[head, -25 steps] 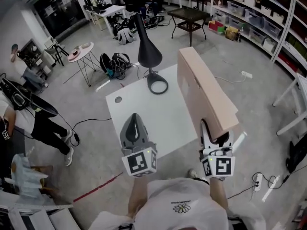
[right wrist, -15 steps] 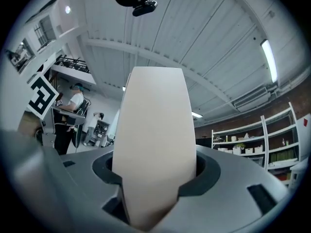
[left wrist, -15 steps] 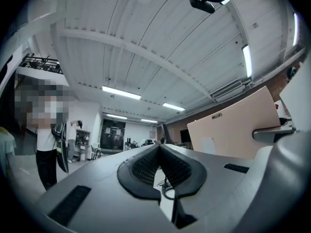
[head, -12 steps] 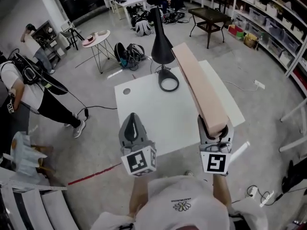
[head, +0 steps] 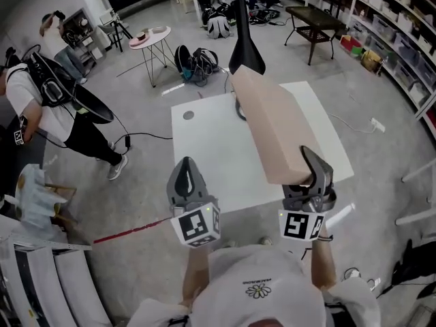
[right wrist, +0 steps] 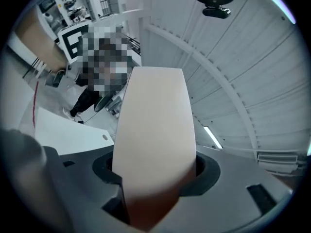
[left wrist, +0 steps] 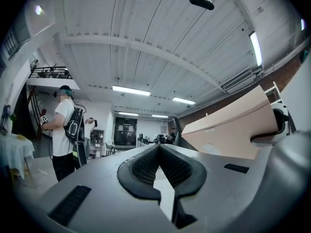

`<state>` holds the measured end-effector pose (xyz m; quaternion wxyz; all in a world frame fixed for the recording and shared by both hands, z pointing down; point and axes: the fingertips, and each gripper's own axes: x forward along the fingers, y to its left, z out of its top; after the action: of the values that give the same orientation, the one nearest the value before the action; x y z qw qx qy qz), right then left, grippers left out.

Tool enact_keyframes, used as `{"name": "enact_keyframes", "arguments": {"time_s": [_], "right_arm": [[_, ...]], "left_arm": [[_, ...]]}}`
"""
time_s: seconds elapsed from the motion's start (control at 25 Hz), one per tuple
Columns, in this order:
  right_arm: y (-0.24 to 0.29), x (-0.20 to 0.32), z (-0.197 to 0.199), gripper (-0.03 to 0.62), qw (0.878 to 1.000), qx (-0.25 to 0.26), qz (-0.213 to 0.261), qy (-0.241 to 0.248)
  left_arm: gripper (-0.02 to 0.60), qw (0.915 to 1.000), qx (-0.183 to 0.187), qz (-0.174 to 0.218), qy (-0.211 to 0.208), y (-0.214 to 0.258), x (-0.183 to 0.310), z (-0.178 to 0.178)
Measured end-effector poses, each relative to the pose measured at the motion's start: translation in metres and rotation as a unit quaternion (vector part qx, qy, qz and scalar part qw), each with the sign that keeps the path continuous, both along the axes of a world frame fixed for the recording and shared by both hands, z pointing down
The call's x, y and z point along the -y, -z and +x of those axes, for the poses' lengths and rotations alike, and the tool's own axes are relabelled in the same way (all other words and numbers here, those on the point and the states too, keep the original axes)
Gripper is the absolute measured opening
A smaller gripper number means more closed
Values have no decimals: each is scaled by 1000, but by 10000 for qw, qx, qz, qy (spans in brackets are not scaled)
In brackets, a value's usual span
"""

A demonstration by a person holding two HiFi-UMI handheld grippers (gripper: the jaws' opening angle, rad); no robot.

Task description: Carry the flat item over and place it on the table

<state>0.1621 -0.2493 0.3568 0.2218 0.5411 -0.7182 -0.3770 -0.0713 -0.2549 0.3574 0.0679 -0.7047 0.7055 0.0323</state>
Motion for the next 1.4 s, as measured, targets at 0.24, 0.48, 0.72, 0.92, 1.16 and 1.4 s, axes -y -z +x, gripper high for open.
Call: {"name": "enact_keyframes", "arguments": {"time_s": [0.24, 0.48, 0.72, 0.92, 1.16, 1.4], "right_arm": [[-24, 3, -16, 273, 9940, -1081, -14, 151], [-49, 9, -29, 273, 9825, -1839, -187, 235], [-81, 18, -30, 273, 9720, -2298, -410, 265], [-111, 30, -27, 273, 9621, -2639, -645, 229], [-147, 43, -29, 273, 9476, -3061, -854, 325], [-178, 53, -32, 273, 9351, -3362, -1051, 400]], "left_arm": [[14, 9998, 208, -6, 44, 1, -3, 3], [14, 9996, 283, -44, 37, 2, -3, -1], [14, 9994, 316, -133, 44, -4, -4, -4], [14, 9992, 362, -155, 59, -4, -2, -4], [14, 9987, 416, -290, 109, -12, -1, -8], [14, 9983, 426, -350, 211, -16, -1, -14]]}}
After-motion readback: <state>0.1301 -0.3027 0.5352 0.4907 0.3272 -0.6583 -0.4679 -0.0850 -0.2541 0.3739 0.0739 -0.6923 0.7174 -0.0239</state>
